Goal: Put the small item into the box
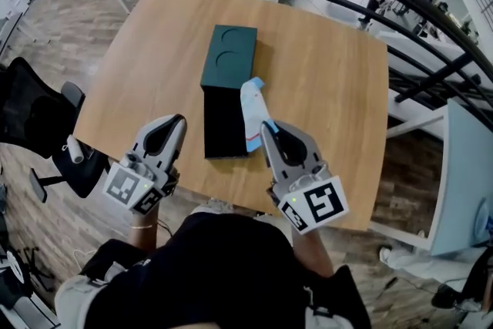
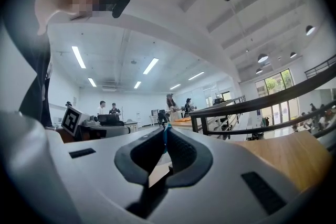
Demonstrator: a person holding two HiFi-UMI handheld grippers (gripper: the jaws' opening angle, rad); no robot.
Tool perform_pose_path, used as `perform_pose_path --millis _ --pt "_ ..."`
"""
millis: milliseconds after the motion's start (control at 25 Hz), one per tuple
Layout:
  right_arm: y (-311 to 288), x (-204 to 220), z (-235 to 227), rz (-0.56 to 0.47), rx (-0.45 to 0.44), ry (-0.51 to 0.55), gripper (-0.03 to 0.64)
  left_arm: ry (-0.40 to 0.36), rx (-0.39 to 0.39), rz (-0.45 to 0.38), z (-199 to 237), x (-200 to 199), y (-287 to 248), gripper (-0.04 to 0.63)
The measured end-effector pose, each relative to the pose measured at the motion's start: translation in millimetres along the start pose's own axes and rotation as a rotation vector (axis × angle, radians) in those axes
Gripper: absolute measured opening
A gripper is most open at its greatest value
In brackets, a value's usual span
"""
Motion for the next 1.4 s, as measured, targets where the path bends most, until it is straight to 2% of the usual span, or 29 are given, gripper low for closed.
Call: perform_pose_path --millis 120,240,400,640,800,1080,1240,1400 --pt "-7.8 11.9 -0.3 0.028 0.003 0.007 0.026 -0.008 0.02 0.002 11.1 2.6 -4.8 0.023" --pt "-18.4 22.2 0.5 0.047 0.006 0.006 0.026 0.016 0.037 -0.009 18.9 2.3 -8.1 0.023" --pt "-34.1 37.8 0.9 0.074 0.008 0.003 0.026 0.011 0.025 0.032 35.8 18.2 -8.7 0.023" --pt "-49.0 59.0 -0.3 0.114 0.02 -0.017 0.026 0.06 0.021 0.043 46.8 30.6 -9.5 0.023" --pt "-57.8 82.5 -2.6 0.17 -0.004 -0.001 0.026 0.05 0.003 0.063 55.7 46.5 -8.8 0.023" --pt "-71.9 118.2 -6.2 0.238 0.008 0.005 0.026 0.094 -0.037 0.067 64.4 56.6 -1.9 0.023" --pt "-78.4 137.0 -7.9 0.285 -0.001 0.031 0.026 0.055 -0.047 0.087 70.6 68.1 4.9 0.023" --pt "-81.8 150.7 -11.6 0.331 -0.011 0.04 0.026 0.091 -0.061 0.076 69.7 68.1 0.1 0.023"
Point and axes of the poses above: the fingertips, and each gripper's own axes: y backward along the fingers, z to its left, x out of its underside, the point moved 2 cm from there along y, backward along the fingers, and after that the axes turned 5 degrees about -x, right-handed, at the moved point
